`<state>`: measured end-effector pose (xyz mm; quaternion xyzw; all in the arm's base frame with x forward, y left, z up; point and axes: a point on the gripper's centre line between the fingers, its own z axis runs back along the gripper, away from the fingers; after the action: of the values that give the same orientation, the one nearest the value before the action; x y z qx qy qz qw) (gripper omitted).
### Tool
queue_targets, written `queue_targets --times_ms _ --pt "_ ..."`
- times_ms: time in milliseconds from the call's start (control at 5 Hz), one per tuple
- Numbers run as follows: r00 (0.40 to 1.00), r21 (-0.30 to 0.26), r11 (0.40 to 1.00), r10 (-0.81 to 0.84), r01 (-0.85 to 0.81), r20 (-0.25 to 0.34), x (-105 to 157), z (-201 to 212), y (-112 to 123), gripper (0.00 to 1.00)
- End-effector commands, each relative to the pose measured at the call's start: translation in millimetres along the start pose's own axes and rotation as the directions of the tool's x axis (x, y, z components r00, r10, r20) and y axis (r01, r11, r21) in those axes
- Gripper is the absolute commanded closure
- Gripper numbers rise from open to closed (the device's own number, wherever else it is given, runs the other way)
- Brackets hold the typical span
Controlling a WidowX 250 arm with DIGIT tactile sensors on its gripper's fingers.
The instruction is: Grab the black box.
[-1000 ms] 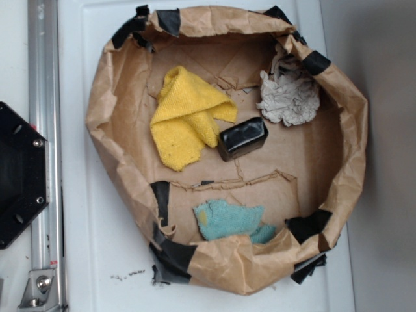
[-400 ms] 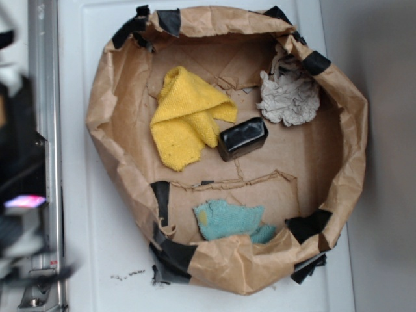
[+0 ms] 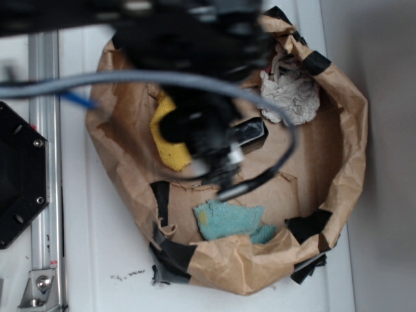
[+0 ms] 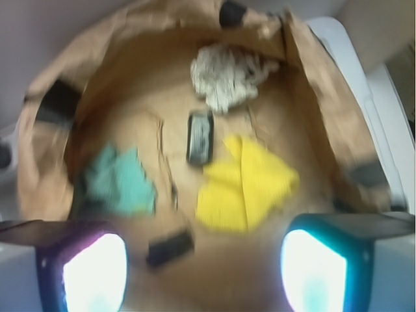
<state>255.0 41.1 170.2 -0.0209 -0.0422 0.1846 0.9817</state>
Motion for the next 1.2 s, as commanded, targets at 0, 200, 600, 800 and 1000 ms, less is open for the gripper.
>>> queue_targets --times_ms 0,200,600,800,1000 --pt "0.994 0.097 0.994 -0.046 0.056 -0.103 26.8 -81.9 -19.5 0.00" --pt "0.990 0.124 0.989 -0.065 0.080 -0.122 22.4 -131.3 -20.7 0.00" --pt "0.989 0.182 0.975 -0.111 0.128 -0.099 38.6 -153.8 -4.5 1.00" --pt "0.976 0.111 0.972 -0.199 0.208 -0.091 30.5 -103.3 -5.1 1.00" --pt "0.975 0.086 0.972 -0.221 0.219 0.021 26.1 -53.9 5.2 1.00"
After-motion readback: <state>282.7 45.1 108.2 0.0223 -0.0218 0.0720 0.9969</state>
